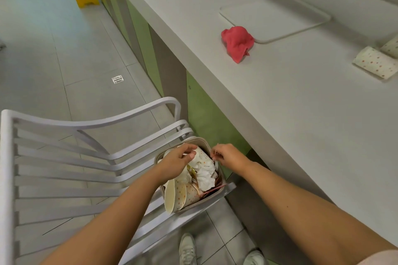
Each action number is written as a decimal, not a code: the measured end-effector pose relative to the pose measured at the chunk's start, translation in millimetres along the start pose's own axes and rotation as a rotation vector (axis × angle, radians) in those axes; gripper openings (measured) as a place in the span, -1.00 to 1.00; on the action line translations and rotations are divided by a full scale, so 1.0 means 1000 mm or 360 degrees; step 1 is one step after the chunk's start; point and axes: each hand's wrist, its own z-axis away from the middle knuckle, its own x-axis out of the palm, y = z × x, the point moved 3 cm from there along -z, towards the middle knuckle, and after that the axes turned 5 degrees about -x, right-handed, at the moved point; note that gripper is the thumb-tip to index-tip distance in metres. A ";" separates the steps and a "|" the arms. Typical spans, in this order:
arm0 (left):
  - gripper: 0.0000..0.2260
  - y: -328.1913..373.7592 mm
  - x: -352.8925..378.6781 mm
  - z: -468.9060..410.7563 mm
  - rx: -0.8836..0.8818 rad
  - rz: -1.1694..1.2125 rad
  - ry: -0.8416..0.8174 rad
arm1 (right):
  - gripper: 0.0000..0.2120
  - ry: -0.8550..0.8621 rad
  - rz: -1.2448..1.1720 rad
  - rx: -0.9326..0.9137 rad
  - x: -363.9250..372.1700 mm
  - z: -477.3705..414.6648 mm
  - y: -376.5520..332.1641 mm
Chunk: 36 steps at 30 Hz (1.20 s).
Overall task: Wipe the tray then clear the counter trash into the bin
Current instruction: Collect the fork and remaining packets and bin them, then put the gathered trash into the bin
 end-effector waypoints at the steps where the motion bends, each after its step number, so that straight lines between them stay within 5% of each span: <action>1: -0.74 0.000 0.000 0.000 -0.0001 -0.0004 0.0005 | -0.83 -0.0002 0.0034 -0.0002 0.003 0.000 0.000; 5: -0.74 0.002 0.001 0.001 0.0004 -0.0027 0.0005 | -0.74 -0.0143 0.0203 0.0109 0.021 0.001 0.000; 12: -0.75 0.014 -0.005 0.000 0.0010 -0.0073 0.0046 | -0.22 -0.0489 0.0285 0.0317 0.008 0.001 -0.017; 22: -0.79 0.087 0.006 -0.006 0.0234 0.0205 0.0149 | -0.56 -0.0373 0.0399 0.0166 -0.085 0.034 -0.074; 25: -0.82 0.116 0.018 -0.008 0.0318 0.0202 0.0165 | -0.49 -0.0265 0.0347 0.0242 -0.110 0.051 -0.067; 36: -0.83 0.227 0.083 -0.029 0.0633 0.0020 0.0135 | -0.81 0.0190 0.0162 0.0522 -0.199 0.133 0.000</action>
